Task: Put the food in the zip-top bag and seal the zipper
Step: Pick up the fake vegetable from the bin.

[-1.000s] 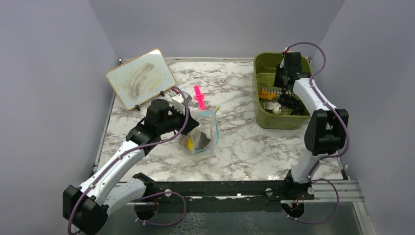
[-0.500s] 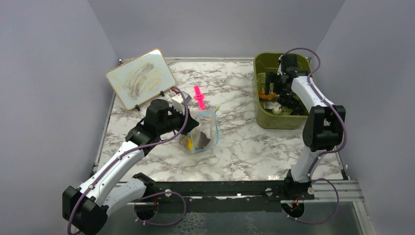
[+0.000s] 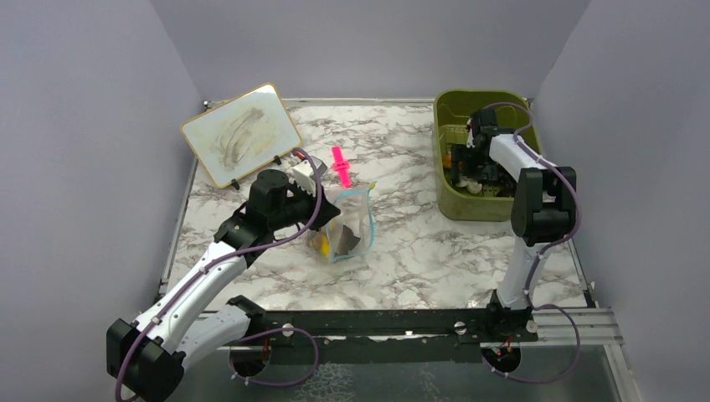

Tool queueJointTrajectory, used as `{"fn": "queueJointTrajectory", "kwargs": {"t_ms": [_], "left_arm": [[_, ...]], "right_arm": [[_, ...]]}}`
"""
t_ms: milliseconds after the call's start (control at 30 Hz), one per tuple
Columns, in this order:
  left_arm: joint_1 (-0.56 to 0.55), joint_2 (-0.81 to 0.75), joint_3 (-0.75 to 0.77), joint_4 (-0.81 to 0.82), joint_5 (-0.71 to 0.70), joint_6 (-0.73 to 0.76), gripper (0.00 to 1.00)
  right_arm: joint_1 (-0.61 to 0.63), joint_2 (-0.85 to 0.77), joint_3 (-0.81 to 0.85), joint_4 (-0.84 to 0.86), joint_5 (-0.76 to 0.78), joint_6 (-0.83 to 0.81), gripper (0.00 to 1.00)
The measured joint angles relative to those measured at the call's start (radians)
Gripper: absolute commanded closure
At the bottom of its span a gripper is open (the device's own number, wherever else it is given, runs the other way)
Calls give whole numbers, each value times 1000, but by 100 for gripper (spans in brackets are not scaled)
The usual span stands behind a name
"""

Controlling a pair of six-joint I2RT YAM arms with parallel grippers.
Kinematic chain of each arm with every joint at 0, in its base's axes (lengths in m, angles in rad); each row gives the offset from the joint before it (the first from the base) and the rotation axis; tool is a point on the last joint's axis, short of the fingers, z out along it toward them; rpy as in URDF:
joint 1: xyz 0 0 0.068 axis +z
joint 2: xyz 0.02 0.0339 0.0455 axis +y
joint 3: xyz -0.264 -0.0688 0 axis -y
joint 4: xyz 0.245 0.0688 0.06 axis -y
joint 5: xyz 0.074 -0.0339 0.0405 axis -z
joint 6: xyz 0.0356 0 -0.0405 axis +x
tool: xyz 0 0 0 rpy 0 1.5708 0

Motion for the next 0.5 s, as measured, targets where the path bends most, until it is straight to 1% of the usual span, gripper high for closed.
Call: {"fn": "queueJointTrajectory", "kwargs": {"t_ms": [67,133,333,400,500], "left_arm": [[0,-2,0,0,-1,0,100],[0,-4,0,0,-2,0,100],[0,-6,0,0,-4,0,100],[0,-7,0,0,-5,0,100],[0,-8,0,-1,-6,0,100]], "right_arm": [[0,-9,0,15,-6,-5,48],[0,-9,0,33,-5,-8,56],[-1,-13,-2,85,0,-22,69],[0,-30,-8,110,1,-25,73],[-1,-71,-17,139,0,-28,75]]}}
